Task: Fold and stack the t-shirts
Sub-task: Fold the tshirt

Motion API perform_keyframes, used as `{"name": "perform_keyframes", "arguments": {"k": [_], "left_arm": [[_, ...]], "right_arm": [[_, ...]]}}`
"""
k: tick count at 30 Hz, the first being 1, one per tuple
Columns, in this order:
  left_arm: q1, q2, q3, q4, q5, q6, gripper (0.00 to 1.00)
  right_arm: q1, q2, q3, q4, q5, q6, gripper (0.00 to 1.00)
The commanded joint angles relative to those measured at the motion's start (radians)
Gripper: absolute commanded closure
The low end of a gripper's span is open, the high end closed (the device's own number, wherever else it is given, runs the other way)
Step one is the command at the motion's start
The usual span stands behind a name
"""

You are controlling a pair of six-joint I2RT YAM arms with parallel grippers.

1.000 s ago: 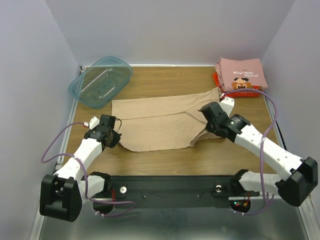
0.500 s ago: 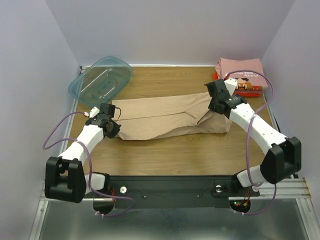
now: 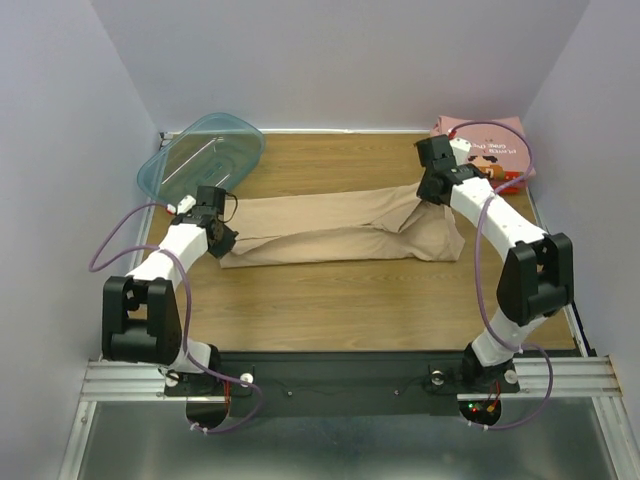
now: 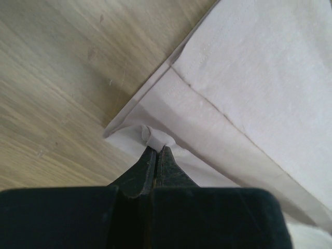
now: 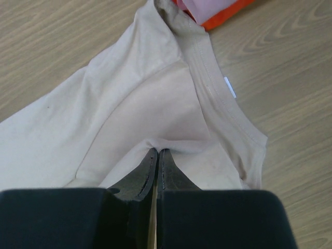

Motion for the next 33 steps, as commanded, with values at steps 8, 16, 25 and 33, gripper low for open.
{"name": "perform_keyframes", "arguments": {"k": [8,16,25,33], "left_arm": [[0.029,0.148,0.116,0.023,-0.065,0.058,0.51],[0.035,0.154,0.207,-0.026,-0.131,0.056,0.01],[0.029,0.056,0.162,0.002,-0.034,0.086,0.01],[0.015,-0.047,0.030,0.054,0.039,0.109,0.01]], "right_arm": [[-0.035,0.216,0.217,0.047,-0.066,-0.081,0.99],[-0.065,0.424,0.401,0.038,-0.106,-0.093,0.47],[-0.065,0.206,0.208,0.042,-0.227,-0.087,0.00],[-0.053,0.078,-0.091,0.197,-0.606,-0.047,0.00]]}}
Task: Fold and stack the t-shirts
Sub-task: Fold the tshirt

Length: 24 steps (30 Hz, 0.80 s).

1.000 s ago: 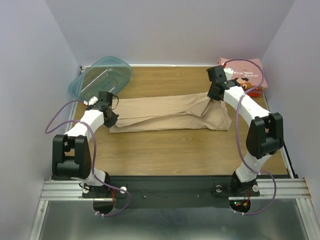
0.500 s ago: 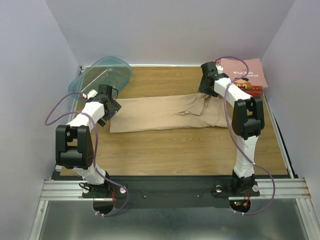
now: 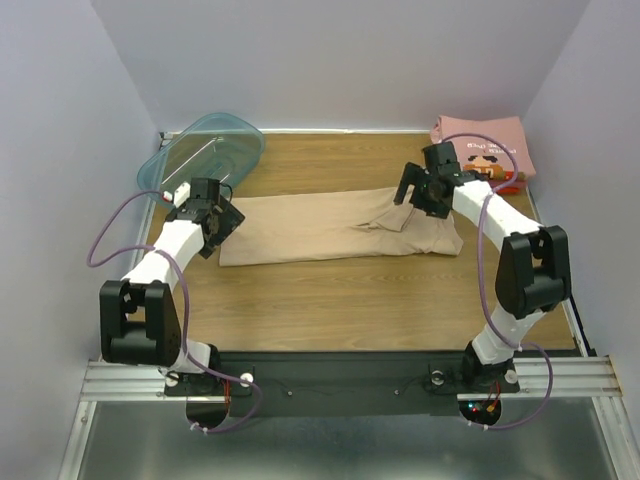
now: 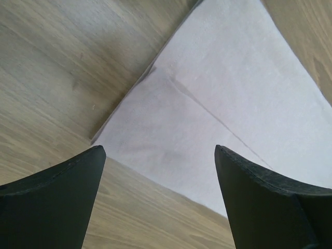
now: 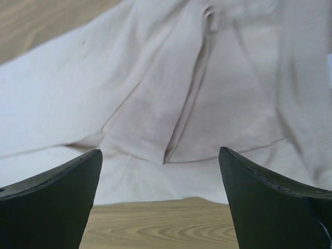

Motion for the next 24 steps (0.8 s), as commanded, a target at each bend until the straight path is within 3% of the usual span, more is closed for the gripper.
{"name": "perform_keyframes", "arguments": {"k": [1,9,24], "left_arm": [[-0.006,-0.081,-0.064,0.024,0.034,0.033,0.01],[-0.006,-0.158,-0.171,0.046,0.031,0.044,0.01],[-0.004,-0.112,-0.186,0.060,0.040,0.045,0.01]], "right_arm": [[0.015,0.012,-0.061,0.118,-0.219,0.017,0.00],[0.027,0.117,-0.004,0.143,-0.224,-0.001,0.00],[0.046,0.222,0.112,0.189,-0.273,-0.009,0.00]]}}
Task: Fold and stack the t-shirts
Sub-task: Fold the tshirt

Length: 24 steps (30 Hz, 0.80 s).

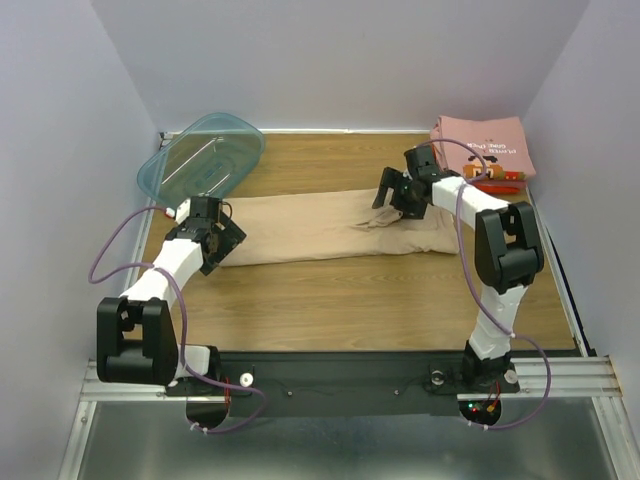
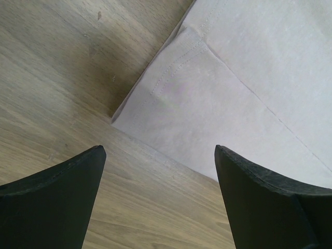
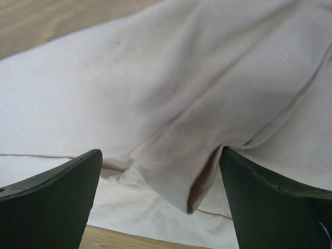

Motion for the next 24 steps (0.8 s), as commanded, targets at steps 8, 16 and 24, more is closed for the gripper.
{"name": "perform_keyframes", "arguments": {"k": [8,16,24], "left_arm": [[-0.003,0.048,0.035,0.014,-0.009,0.032,0.01],[-0.003,0.046,0.077,0.014,0.006,0.041,0.01],[-0.029,0.016,0.106,0.053,0.060,0.049,0.01]], "right_arm": [[0.023,0.180,0.295,0.075,-0.062,0.008,0.00],[0.026,0.146,0.386,0.072,-0.019,-0.043,0.00],[0.028,-0.146,0.046,0.070,0.209,-0.045,0.00]]}}
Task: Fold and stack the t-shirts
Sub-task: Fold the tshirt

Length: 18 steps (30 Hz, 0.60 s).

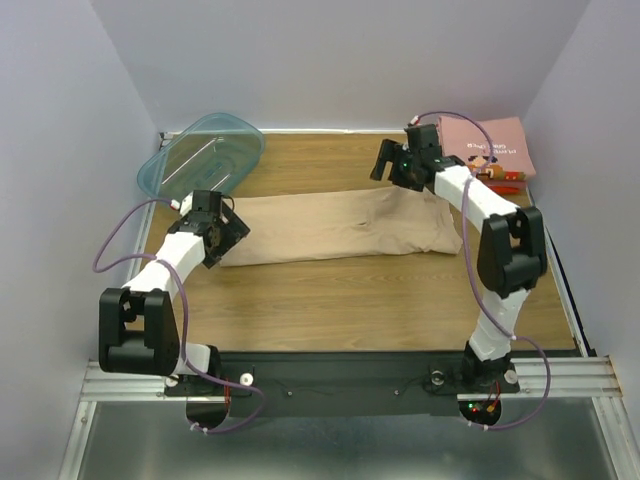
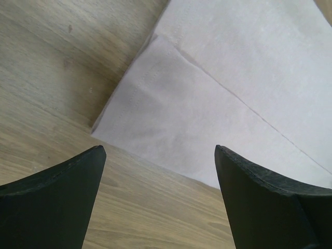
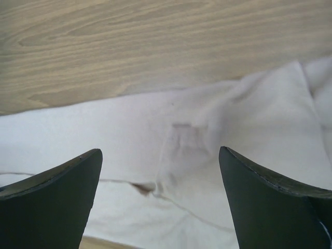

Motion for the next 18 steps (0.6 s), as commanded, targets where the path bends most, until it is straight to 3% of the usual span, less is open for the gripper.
{"name": "perform_keyframes", "arguments": {"k": [1,5,9,12,18], "left_arm": [[-0.033,-0.034,0.067,0.034,0.033,0.021,0.01],[-0.064,0.029,0.129,0.067,0.053,0.054,0.01],[-0.082,0.153,0.197,0.100,0.093,0.079,0.01],[-0.101,0.306,0.236,0.109,0.148,0.096,0.01],[-0.110,0.368,0.127,0.117,0.107,0.087,0.01]], "right_arm": [[0.007,-0.184,-0.190,0.028,0.174,0.022,0.00],[0.006,-0.319,-0.406,0.005,0.329,0.067,0.00],[0.006,-0.341,-0.499,-0.001,0.357,0.056,0.00],[0.007,-0.222,-0.426,0.003,0.299,-0.016,0.00],[0.046,0.068,-0.116,0.011,0.233,-0.197,0.00]]}}
